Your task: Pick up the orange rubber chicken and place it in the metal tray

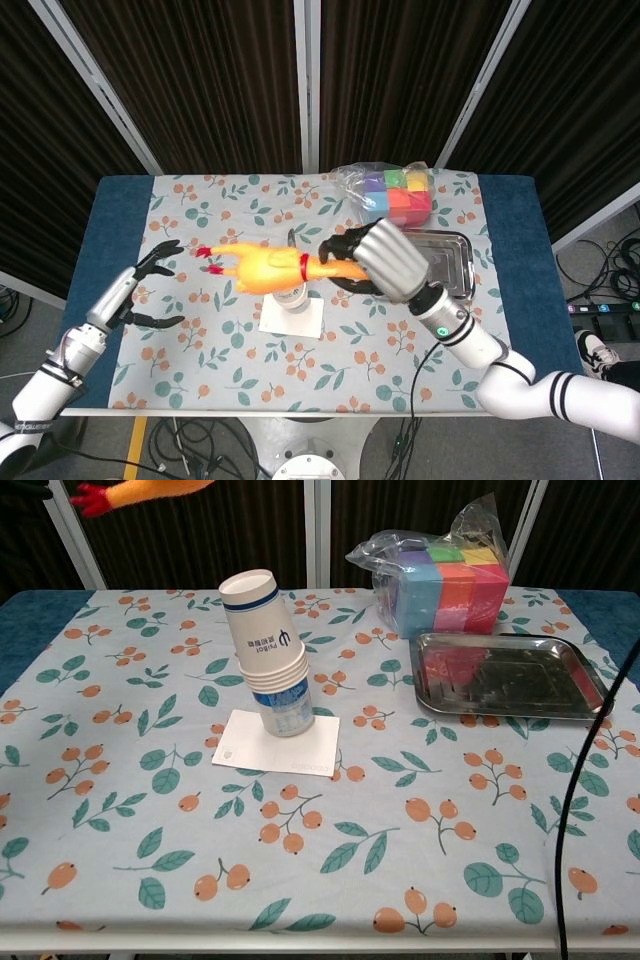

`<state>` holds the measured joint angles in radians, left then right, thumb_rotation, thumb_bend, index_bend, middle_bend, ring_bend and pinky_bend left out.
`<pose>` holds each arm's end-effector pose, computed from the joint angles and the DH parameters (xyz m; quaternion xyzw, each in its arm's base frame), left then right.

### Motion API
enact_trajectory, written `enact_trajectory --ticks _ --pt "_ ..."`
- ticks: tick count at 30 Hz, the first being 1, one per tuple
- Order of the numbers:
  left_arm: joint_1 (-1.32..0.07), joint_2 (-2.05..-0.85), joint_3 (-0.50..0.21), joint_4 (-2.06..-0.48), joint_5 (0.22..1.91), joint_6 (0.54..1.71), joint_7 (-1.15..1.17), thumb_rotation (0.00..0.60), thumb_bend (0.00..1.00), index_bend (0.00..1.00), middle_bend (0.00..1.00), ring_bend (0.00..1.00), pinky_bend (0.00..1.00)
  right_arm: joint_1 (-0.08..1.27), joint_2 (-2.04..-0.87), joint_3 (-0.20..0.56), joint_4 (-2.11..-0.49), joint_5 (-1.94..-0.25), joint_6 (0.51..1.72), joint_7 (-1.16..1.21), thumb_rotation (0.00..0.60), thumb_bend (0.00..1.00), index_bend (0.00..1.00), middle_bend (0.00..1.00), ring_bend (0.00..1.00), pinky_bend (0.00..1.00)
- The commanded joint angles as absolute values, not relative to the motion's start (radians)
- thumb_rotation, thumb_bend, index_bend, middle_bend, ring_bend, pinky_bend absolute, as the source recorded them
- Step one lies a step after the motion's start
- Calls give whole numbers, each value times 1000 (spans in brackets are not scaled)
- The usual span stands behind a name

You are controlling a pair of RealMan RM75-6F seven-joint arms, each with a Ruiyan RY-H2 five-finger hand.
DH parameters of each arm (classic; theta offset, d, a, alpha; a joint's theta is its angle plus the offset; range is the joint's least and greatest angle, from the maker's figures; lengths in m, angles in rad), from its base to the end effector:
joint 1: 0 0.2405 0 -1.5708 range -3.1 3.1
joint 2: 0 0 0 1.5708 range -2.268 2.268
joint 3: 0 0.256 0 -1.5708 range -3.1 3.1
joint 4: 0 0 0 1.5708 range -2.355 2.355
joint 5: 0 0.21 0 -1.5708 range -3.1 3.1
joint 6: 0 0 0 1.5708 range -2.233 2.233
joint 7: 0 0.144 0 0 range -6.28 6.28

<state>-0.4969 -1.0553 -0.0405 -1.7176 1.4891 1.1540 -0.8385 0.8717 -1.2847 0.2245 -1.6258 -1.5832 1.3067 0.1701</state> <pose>-0.2195 0.2805 0.1251 -0.5246 -0.6196 -0.5342 0.2355 -0.0409 -0.3447 0.1070 0.6883 -0.2203 0.6432 0.2532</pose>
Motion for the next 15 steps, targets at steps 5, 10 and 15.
enact_trajectory --ticks 5,10,15 --pt "-441 -1080 -46 -1705 1430 1208 -601 600 142 187 136 119 267 685 -1223 160 -1513 -1437 1322 540 600 388 1000 763 741 951" --pt "-430 -1099 -49 -1684 1411 1203 -552 600 143 187 135 119 265 621 -1263 101 -1354 -1407 1244 735 600 388 1000 763 741 951" --pt "-418 -1125 -60 -1664 1382 1208 -481 600 143 187 135 120 265 590 -1351 55 -1170 -1413 1162 868 600 388 1000 763 740 943"
